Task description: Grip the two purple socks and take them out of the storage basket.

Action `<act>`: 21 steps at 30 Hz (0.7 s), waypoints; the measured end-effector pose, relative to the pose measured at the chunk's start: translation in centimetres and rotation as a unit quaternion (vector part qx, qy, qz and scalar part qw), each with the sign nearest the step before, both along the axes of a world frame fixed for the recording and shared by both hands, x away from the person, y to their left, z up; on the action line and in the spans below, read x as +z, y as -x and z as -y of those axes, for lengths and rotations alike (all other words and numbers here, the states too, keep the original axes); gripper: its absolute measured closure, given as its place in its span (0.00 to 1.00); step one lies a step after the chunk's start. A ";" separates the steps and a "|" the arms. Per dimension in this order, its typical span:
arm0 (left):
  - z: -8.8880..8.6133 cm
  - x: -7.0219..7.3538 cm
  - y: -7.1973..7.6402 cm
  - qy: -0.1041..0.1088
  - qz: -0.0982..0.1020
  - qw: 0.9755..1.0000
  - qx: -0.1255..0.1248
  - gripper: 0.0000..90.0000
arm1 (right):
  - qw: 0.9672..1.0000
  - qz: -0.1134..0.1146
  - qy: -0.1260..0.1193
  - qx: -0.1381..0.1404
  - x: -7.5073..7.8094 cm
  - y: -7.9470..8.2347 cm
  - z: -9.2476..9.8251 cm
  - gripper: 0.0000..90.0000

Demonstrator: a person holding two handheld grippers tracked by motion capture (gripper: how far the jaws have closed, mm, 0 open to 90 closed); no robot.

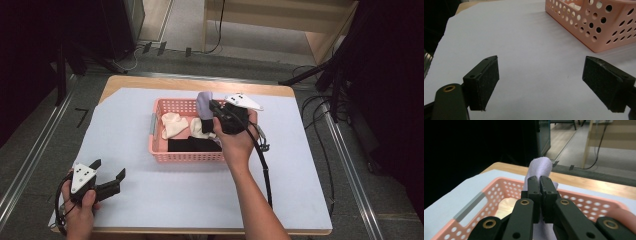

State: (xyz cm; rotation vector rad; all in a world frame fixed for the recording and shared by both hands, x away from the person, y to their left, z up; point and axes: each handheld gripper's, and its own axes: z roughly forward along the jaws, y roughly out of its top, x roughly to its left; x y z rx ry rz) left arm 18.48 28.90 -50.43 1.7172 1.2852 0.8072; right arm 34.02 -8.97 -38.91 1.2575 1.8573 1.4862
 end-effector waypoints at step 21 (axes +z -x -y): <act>0.0 0.0 0.0 -0.002 0.002 1.000 0.001 0.17 | 0.993 0.016 -0.016 -0.114 -0.4 0.6 10.3 0.98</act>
